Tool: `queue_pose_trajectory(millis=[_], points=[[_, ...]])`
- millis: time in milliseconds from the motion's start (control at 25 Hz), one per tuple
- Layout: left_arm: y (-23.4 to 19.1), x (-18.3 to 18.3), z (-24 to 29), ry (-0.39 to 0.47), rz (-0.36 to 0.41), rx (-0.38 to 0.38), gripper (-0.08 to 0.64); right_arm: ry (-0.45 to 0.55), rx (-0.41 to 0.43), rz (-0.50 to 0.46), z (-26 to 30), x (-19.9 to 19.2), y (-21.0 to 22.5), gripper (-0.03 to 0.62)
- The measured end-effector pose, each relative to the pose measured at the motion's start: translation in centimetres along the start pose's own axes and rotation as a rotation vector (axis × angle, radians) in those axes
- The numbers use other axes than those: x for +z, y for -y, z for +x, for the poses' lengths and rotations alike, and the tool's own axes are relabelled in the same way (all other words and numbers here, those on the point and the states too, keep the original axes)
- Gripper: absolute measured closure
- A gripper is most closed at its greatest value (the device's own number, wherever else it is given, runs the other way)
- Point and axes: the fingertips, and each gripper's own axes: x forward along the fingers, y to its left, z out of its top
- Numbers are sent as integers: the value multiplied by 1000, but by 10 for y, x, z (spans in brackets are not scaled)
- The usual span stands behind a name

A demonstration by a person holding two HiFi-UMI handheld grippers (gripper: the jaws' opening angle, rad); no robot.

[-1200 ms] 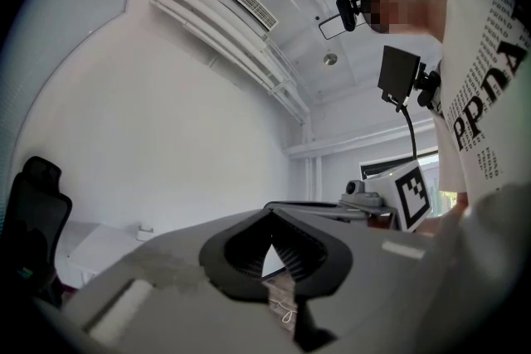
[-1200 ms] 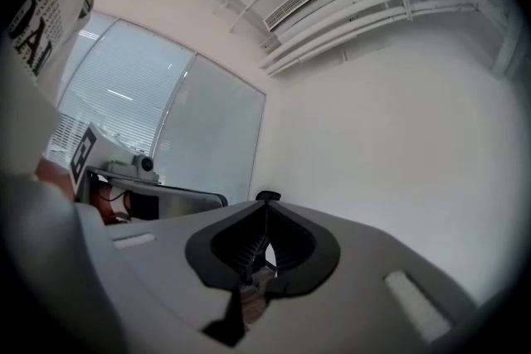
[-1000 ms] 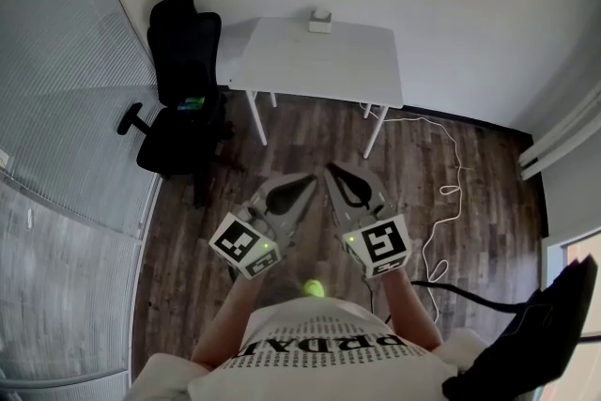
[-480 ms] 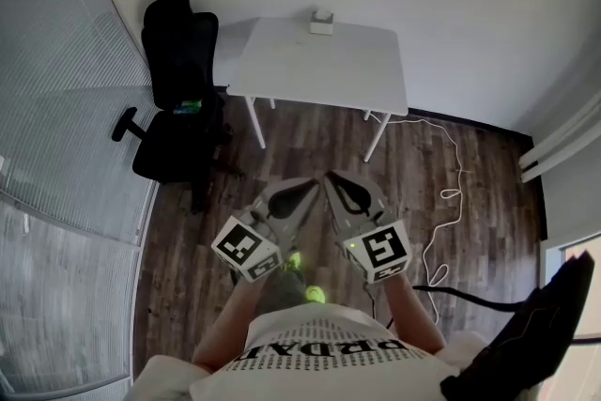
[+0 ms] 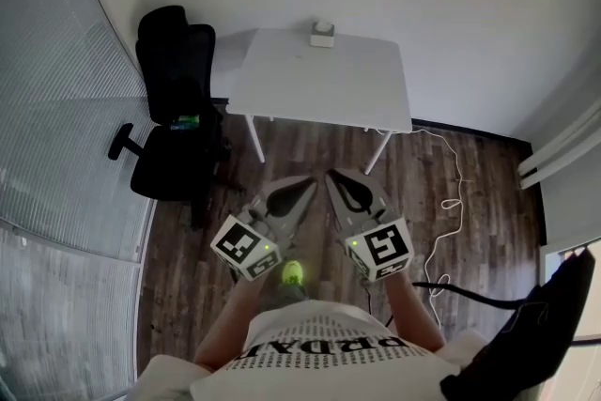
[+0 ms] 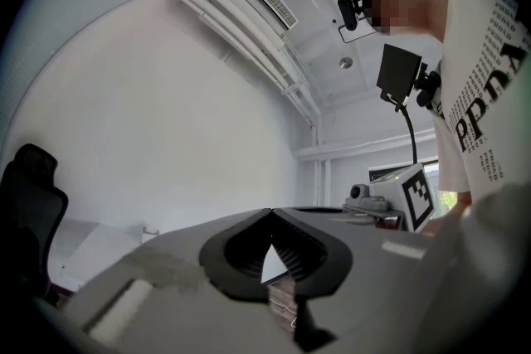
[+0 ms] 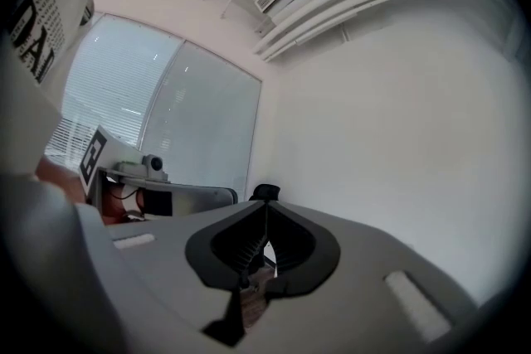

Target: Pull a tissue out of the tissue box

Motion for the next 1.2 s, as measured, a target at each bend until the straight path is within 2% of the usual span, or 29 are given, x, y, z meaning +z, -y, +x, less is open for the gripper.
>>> queue_pose_trajectory(millis=[840,1200], points=[[-88,24,32,-8,-15,-117,569,-26,-125,20,84,6,52,575],[-103,9,37,-24,-48,-101,569,-61,-143,52,90,-13,66,566]])
